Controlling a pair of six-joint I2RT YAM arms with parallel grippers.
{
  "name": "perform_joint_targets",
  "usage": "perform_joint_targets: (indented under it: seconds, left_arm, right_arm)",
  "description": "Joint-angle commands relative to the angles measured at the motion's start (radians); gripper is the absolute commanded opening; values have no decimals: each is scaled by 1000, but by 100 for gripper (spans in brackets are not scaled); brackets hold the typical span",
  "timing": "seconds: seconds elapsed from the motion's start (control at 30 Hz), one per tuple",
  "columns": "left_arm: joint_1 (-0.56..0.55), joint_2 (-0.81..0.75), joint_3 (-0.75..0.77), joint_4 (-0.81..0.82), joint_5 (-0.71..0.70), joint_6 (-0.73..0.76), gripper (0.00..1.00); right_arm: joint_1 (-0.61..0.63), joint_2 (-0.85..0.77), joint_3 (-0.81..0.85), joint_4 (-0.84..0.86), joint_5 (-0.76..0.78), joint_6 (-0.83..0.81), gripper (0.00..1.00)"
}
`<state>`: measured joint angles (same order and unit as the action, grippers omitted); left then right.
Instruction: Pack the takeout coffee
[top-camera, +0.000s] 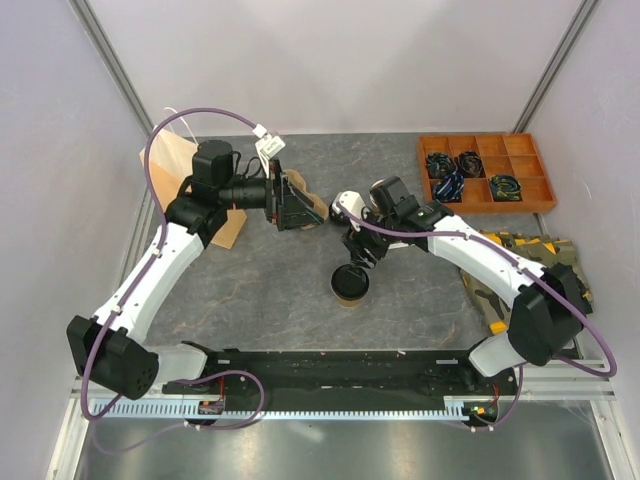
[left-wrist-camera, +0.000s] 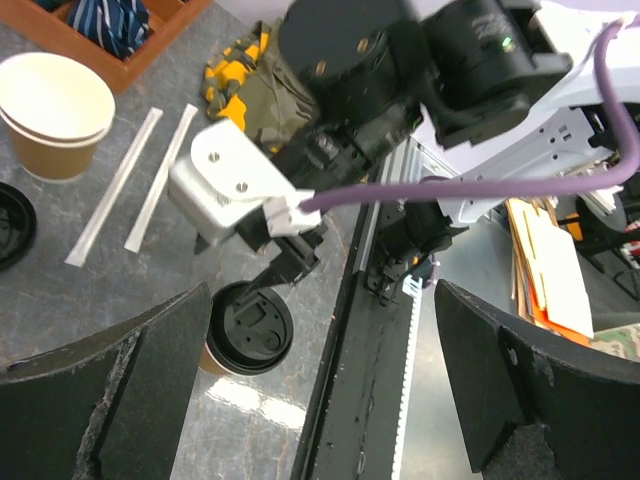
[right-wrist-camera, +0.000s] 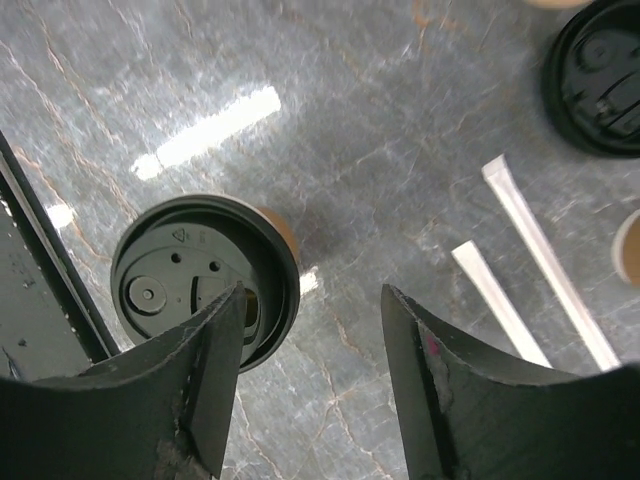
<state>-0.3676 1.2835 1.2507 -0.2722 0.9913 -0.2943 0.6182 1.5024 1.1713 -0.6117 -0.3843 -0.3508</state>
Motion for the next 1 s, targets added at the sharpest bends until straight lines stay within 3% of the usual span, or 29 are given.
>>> perform_joint_targets:
  seconds: [0.0,0.1,0.23,0.27,0.4,0.5,0.7,0.97]
  left_arm:
    - [4,-44,-43,34,61,35,98]
    - [-2,-78,-95,31,121,86,88]
    - [-54,-101,-174,-68,176,190,61]
    - [-68,-98,-189,-93,187,195,55]
    - [-184,-67,-260,-110,153,198,26]
    - [-220,6,-248,-111,152,190,15]
    - [-257,131,-198,-88,149,136,2]
    - [-269,263,-217,-10,87,29,2]
  right_arm:
    - [-2,-31,82,-31,-24,13,65]
    - [-24,-45,105,-51,-65,36,65]
    - [-90,-70,99,-57,-253,116,51]
    - [-118,-76,79,-51,-287,160,40]
    - [-144,-90,-10,12,-396,260,18]
    - [-146,-97,-85,74,-441,337,3]
    - [-144,-87,-170,197,-493,470,0]
    - [-141,-76,-225,248,-490,536,0]
